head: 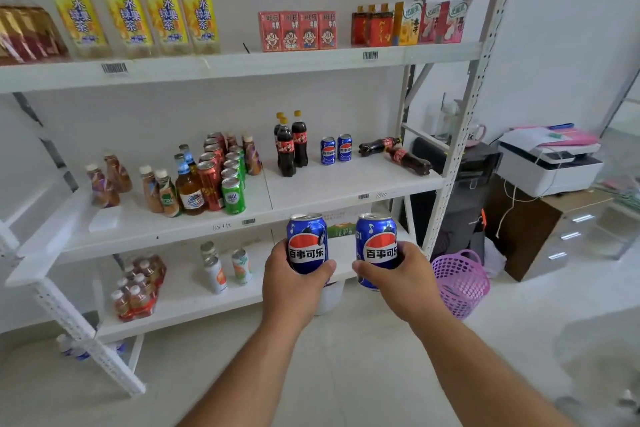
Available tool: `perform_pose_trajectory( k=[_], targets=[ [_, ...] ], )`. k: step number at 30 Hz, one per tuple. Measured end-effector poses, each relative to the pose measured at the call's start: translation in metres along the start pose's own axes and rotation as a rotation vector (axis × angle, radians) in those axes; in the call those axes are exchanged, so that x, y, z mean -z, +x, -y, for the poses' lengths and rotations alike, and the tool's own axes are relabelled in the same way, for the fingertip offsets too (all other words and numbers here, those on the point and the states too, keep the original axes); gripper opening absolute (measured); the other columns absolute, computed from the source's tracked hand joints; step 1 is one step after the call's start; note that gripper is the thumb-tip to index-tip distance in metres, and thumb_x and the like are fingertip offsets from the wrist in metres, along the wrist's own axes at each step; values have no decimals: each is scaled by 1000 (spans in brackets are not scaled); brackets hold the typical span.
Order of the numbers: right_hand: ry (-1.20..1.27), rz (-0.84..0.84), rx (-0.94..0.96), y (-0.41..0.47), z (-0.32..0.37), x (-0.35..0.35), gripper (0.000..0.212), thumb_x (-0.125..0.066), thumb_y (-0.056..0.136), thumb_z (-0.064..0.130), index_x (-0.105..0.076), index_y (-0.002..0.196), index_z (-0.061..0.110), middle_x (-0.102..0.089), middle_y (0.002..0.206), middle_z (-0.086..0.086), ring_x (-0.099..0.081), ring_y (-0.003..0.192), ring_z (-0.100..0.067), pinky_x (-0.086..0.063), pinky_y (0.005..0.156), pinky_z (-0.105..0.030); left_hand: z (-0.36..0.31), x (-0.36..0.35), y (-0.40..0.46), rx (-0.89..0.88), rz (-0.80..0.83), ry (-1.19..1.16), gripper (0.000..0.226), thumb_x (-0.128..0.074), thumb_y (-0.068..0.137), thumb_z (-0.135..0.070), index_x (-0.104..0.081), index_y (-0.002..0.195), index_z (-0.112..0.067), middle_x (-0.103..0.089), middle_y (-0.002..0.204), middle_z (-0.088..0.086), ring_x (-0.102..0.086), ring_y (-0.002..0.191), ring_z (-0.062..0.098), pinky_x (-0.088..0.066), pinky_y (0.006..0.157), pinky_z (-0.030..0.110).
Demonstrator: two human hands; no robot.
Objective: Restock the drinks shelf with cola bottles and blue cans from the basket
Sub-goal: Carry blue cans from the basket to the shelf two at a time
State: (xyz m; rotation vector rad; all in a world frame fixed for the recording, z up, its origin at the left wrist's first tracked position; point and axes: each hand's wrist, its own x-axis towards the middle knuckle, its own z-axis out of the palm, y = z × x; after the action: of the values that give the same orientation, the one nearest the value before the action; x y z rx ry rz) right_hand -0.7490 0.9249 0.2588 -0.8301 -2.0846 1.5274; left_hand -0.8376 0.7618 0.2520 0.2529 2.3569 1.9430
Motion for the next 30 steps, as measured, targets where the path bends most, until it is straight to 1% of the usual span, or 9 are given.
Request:
perform_pose_trajectory(
  k=[2,5,10,15,19,21,24,27,30],
  targets=[
    [-11,-10,-3,25,1,-6,71,-97,69,35,-61,128,18,-73,106,6,-71,93,-8,-57,72,-20,4,-10,26,-11,14,-6,65,-95,69,-29,-61,125,-31,-71,113,-12,-70,100,6,-58,80,23],
    [7,-16,-21,56,1,-13,73,-97,69,33,-59,129,18,-73,107,3,-73,94,-12,-61,75,-25,8,-23,56,-5,52,-2,67,-95,70,-28,-60,127,-31,-70,114,-11,-68,99,2,-52,74,15],
    [28,-9,-47,102,-2,-21,69,-96,72,31,-59,129,17,-73,104,4,-73,85,-8,-55,61,-15,11,-45,96,0,80,21,64,-95,70,-27,-59,122,-34,-70,114,-12,-67,98,-1,-51,75,16],
    [33,27,-46,156,-12,-19,69,-95,73,30,-58,131,18,-72,106,4,-71,85,-6,-53,56,-12,13,-78,135,15,72,42,67,-95,71,-28,-58,126,-33,-69,119,-11,-67,103,4,-51,76,16],
    [55,60,-39,213,-24,-7,66,-94,74,30,-59,129,18,-72,106,4,-70,87,-5,-51,51,-9,10,-120,169,26,56,75,65,-95,71,-28,-58,125,-34,-68,118,-12,-66,102,2,-49,71,12],
    [47,78,-36,246,-31,1,65,-95,74,32,-60,127,19,-73,105,4,-71,87,-5,-51,52,-8,6,-145,188,30,39,92,67,-95,71,-30,-59,127,-32,-69,118,-12,-67,103,4,-53,76,17],
    [45,120,-35,295,-39,16,61,-95,73,32,-62,122,19,-74,102,6,-72,84,-4,-53,56,-10,-3,-184,213,42,12,115,62,-94,73,-31,-57,124,-36,-68,116,-14,-65,102,2,-57,84,25],
    [30,176,-34,342,-45,32,53,-95,74,32,-62,114,22,-74,98,9,-71,77,2,-51,57,-9,-12,-221,233,63,-21,114,61,-92,76,-28,-57,126,-33,-68,115,-13,-66,102,5,-55,79,20],
    [-3,217,-24,383,-49,44,57,-94,74,35,-61,119,22,-73,100,10,-71,85,-2,-52,66,-15,-18,-252,250,97,-62,114,55,-92,76,-24,-58,119,-35,-69,108,-16,-67,94,0,-50,69,13]
  ],
)
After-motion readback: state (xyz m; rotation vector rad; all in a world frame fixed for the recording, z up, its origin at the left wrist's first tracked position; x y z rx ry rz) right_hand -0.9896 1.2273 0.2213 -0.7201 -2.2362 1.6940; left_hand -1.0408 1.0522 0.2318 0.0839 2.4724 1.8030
